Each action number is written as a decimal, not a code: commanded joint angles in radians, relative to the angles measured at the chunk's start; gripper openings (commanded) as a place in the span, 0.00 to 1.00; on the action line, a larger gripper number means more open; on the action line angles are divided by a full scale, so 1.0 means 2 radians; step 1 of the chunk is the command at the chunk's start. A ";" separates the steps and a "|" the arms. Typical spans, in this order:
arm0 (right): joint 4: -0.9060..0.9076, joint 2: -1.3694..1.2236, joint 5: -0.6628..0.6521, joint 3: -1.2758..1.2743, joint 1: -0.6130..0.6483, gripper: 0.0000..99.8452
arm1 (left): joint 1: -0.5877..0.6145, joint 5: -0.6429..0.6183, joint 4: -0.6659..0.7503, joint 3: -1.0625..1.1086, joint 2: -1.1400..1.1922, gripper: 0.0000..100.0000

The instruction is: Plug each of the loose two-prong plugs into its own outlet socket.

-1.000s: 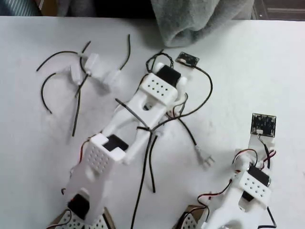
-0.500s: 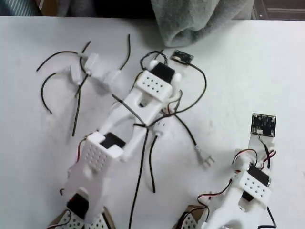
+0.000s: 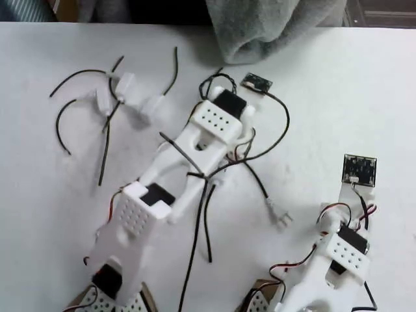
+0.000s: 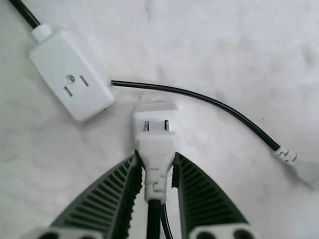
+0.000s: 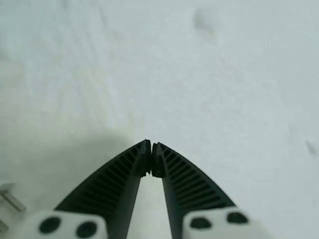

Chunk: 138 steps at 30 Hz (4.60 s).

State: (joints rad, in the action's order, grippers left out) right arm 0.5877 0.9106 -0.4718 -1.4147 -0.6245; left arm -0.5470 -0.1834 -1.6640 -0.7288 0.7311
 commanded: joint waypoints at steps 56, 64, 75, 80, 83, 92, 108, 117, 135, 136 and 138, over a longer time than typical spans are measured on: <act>0.000 0.003 -0.004 0.002 0.003 0.02 | 0.023 0.265 -0.064 -0.038 0.109 0.02; 0.000 0.003 -0.004 0.002 0.003 0.02 | 0.009 0.344 -0.064 -0.030 0.116 0.02; 0.000 0.003 -0.004 0.002 0.003 0.02 | 0.088 0.430 -0.064 0.071 0.110 0.02; 0.000 0.003 -0.004 0.002 0.003 0.02 | 0.100 0.436 -0.064 0.071 0.110 0.02; 0.000 0.003 -0.004 0.002 0.003 0.02 | 0.067 0.435 -0.064 0.071 0.114 0.02; 0.000 0.003 -0.004 0.002 0.003 0.02 | 0.024 0.463 -0.064 0.072 0.117 0.02; 0.000 0.003 -0.004 0.002 0.006 0.02 | -0.059 0.551 -0.062 0.068 0.116 0.02; 0.000 0.003 -0.004 0.002 0.007 0.02 | -0.040 0.489 -0.062 0.060 0.108 0.14; 0.000 0.003 -0.004 0.002 0.007 0.02 | -0.053 0.487 -0.062 0.030 0.089 0.19; 0.000 0.003 -0.004 0.002 0.007 0.02 | -0.051 0.486 -0.062 0.019 0.086 0.19; 0.000 0.003 -0.005 0.002 0.007 0.02 | -0.046 0.463 -0.062 -0.009 0.078 0.20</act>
State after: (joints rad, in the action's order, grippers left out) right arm 0.5877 0.9106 -0.4718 -1.4147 -0.6245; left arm -0.5854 0.7848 -1.7760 -0.7196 0.8707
